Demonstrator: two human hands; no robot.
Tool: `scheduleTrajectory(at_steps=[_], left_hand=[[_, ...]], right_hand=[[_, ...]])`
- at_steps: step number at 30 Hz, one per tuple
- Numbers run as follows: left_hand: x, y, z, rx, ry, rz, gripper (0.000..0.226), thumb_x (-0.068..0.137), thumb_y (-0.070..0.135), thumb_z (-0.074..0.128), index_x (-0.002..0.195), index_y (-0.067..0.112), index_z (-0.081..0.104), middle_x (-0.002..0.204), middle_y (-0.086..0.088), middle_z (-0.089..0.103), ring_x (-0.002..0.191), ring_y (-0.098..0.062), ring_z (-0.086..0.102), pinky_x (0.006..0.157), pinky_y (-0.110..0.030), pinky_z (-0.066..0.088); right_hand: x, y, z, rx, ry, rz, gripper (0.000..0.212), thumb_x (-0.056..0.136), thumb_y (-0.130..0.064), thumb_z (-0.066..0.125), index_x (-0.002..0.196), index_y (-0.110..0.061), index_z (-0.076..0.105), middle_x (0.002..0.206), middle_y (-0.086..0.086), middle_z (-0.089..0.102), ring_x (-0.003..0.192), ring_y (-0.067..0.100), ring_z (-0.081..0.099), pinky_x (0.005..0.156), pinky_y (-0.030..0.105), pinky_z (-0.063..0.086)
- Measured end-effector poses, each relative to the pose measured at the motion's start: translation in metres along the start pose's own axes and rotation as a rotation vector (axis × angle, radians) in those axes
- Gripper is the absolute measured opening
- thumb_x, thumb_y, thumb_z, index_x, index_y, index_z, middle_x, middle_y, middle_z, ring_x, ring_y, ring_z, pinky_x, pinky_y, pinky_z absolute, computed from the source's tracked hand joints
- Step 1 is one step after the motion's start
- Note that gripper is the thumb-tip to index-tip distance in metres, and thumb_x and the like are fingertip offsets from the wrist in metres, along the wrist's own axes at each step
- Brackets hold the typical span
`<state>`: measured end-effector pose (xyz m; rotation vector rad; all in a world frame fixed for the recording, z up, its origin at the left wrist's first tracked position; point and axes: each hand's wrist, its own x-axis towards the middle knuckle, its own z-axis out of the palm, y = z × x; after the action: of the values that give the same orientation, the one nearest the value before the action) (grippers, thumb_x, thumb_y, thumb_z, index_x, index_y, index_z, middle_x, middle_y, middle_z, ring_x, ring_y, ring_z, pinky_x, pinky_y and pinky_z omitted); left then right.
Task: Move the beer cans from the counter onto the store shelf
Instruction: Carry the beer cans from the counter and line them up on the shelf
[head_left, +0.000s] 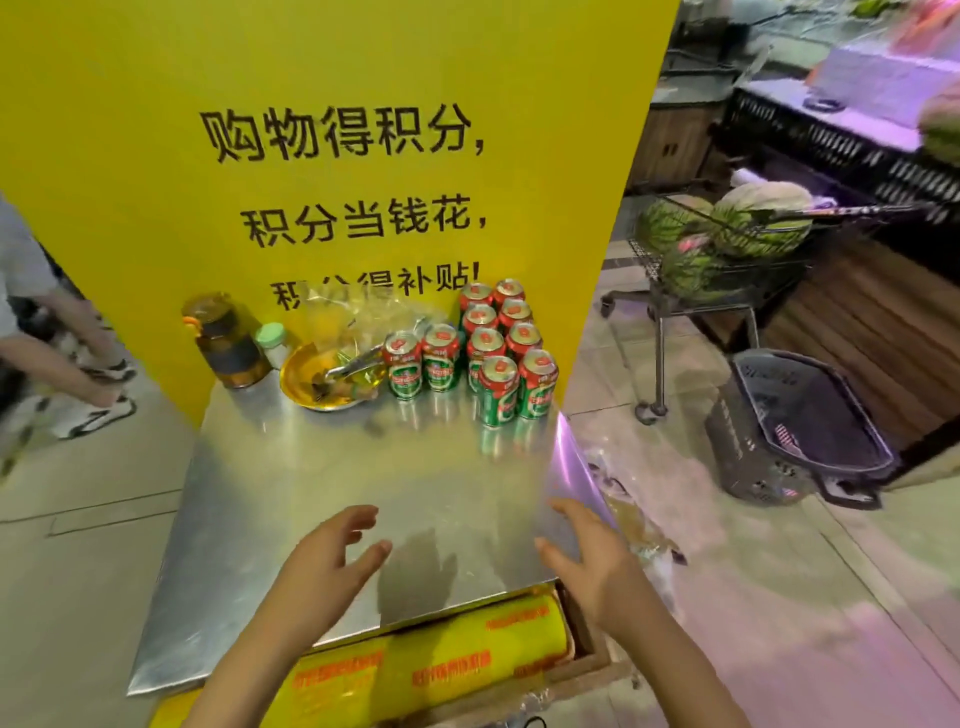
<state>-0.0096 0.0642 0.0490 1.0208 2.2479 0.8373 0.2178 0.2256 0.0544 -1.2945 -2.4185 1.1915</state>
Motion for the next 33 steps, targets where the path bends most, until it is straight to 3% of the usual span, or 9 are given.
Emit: scheduleTrajectory(at_steps=[5,10,13,16,20,23,26,29,33], left_hand=[[0.067,0.024,0.012,-0.003,-0.049,0.073,0.042,0.086,0.029,0.064,0.125,0.018,0.052,0.118,0.003,0.059,0.103,-0.011,0.056,0.085,-0.025,0.042],[0.129,0.053,0.040,-0.078,-0.131,0.040,0.051,0.084,0.028,0.067,0.129,0.013,0.048,0.121,-0.004,0.059,0.105,-0.017,0.056,0.085,-0.024,0.041],[0.159,0.062,0.055,-0.028,-0.154,0.007,0.060,0.083,0.030,0.068,0.134,0.012,0.043,0.126,-0.006,0.056,0.101,-0.016,0.053,0.085,-0.026,0.042],[0.182,0.069,0.070,-0.043,-0.152,-0.060,0.071,0.080,0.031,0.070,0.139,0.009,0.036,0.132,-0.010,0.052,0.113,-0.022,0.053,0.091,-0.029,0.042],[0.206,0.087,0.092,-0.177,-0.088,-0.080,0.082,0.075,0.023,0.076,0.140,0.005,0.030,0.136,-0.008,0.046,0.122,-0.019,0.047,0.093,-0.024,0.039],[0.224,0.095,0.110,-0.342,0.032,0.057,0.071,0.065,0.017,0.081,0.123,0.031,0.044,0.117,0.016,0.054,0.104,0.011,0.052,0.085,-0.009,0.040],[0.239,0.094,0.127,-0.432,0.132,0.087,0.072,0.063,0.015,0.082,0.122,0.035,0.045,0.118,0.017,0.059,0.110,0.006,0.055,0.093,-0.018,0.046],[0.245,0.094,0.136,-0.486,0.200,0.087,0.073,0.066,0.013,0.083,0.128,0.026,0.046,0.122,0.015,0.059,0.111,0.004,0.055,0.090,-0.012,0.045],[0.244,0.093,0.142,-0.442,0.266,0.027,0.064,0.065,0.023,0.083,0.118,0.033,0.049,0.114,0.018,0.059,0.105,0.003,0.056,0.085,-0.010,0.043]], right_hand=[[0.059,0.009,-0.004,0.210,0.050,0.057,0.051,0.091,-0.014,0.058,0.137,-0.012,0.037,0.131,0.004,0.048,0.119,0.011,0.043,0.090,0.013,0.030],[0.124,0.023,-0.014,0.281,0.058,0.139,0.060,0.088,-0.011,0.062,0.140,-0.008,0.031,0.135,0.009,0.045,0.118,0.018,0.044,0.089,0.022,0.032],[0.168,0.033,-0.023,0.314,0.039,0.149,0.070,0.083,-0.013,0.068,0.140,-0.008,0.028,0.141,0.012,0.040,0.131,0.027,0.039,0.100,0.030,0.034],[0.206,0.038,-0.035,0.334,0.033,0.126,0.081,0.078,-0.019,0.074,0.142,-0.014,0.024,0.145,0.007,0.037,0.132,0.023,0.037,0.108,0.039,0.034],[0.243,0.043,-0.041,0.393,-0.002,0.051,0.090,0.072,-0.017,0.079,0.143,-0.018,0.023,0.141,-0.002,0.041,0.130,0.015,0.040,0.107,0.036,0.035],[0.261,0.052,-0.035,0.452,-0.034,0.022,0.096,0.061,-0.023,0.083,0.139,-0.022,0.029,0.130,-0.007,0.054,0.120,0.012,0.052,0.104,0.043,0.043],[0.269,0.060,-0.027,0.512,-0.052,-0.021,0.092,0.055,-0.031,0.085,0.134,-0.027,0.037,0.123,-0.008,0.060,0.114,0.011,0.058,0.099,0.045,0.047],[0.273,0.064,-0.020,0.511,-0.016,-0.052,0.083,0.057,-0.031,0.088,0.126,-0.030,0.043,0.120,-0.011,0.061,0.111,0.007,0.059,0.096,0.039,0.050],[0.274,0.067,-0.016,0.468,0.064,-0.089,0.067,0.063,-0.023,0.085,0.117,-0.035,0.046,0.111,-0.017,0.060,0.104,0.001,0.058,0.094,0.032,0.050]])
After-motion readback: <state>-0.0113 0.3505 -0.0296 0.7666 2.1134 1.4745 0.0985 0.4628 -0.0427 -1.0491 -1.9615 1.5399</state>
